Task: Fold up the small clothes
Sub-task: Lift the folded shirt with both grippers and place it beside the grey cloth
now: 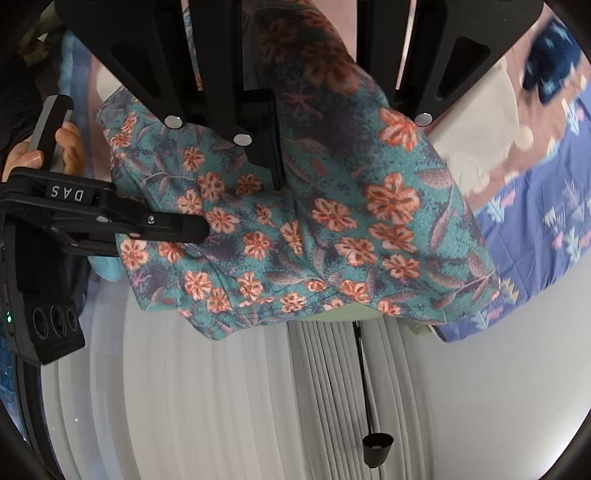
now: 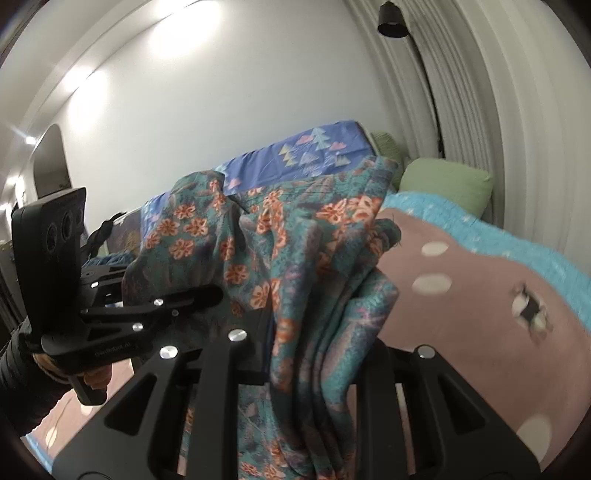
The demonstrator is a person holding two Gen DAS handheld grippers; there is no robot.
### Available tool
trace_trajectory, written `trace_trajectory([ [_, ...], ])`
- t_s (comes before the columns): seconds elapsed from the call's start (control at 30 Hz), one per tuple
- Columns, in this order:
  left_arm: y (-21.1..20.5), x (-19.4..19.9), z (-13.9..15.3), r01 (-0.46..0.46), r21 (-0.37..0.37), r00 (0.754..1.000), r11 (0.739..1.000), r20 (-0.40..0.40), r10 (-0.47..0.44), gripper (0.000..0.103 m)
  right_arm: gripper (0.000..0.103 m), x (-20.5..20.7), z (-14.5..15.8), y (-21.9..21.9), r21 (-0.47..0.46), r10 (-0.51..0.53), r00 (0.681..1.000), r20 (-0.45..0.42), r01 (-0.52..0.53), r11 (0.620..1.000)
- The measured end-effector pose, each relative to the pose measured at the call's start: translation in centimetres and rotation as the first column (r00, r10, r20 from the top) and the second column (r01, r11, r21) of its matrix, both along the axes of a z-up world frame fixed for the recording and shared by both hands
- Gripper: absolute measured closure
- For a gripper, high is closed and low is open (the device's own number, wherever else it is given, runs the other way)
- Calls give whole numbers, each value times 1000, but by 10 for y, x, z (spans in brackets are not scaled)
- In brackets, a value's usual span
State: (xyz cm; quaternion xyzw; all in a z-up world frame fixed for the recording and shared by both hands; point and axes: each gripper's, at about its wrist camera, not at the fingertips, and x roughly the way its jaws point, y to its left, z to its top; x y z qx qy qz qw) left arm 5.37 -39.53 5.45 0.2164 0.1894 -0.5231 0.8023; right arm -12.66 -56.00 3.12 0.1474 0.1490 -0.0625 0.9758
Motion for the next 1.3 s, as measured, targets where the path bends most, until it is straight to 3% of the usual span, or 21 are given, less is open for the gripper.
trace_trajectory([
  [0.27,-100,49,16,-31,38,993,999,118,27,86,83,62,30,-80,4,-135,989,-65,135,991],
  [0.5,-161,84,-5,-70,73,985,995,161,57,85,83,105,17,-124,10,-211,970,-117,214,977],
  [0.6,-176,96,-20,-120,97,979,988,177,102,72,81,131,3,-140,-2,-252,955,-157,255,967],
  [0.63,-179,99,-27,-150,117,972,982,198,125,57,78,140,-5,-146,-20,-286,940,-187,288,957],
  [0.7,-182,107,-45,-203,153,959,967,229,165,45,39,147,-27,-157,-48,-394,876,-278,397,916],
  [0.73,-179,110,-53,-220,156,954,963,238,179,43,39,145,-37,-161,-56,-437,843,-313,443,895],
  [0.8,-168,117,-74,-244,179,952,953,234,200,36,44,135,-63,-167,1,-427,827,-365,459,888],
  [0.83,-159,121,-86,-241,198,957,950,214,198,34,44,130,-75,-168,23,-413,825,-387,456,889],
  [0.93,-153,131,-115,-200,268,978,942,106,178,34,44,120,-119,-163,-13,-422,766,-486,476,879],
  [0.97,-148,131,-132,-166,296,986,941,44,160,34,42,111,-129,-161,15,-420,781,-462,481,877],
  [1.07,-136,124,-141,-198,241,980,950,48,192,34,40,100,-129,-160,73,-419,788,-450,501,862],
  [1.2,-124,117,-129,-177,221,983,959,-8,183,34,37,80,-109,-135,-5,-478,783,-397,519,855],
  [1.3,-105,90,-119,-146,182,989,972,29,143,21,24,53,-84,-106,-38,-512,817,-265,522,852],
])
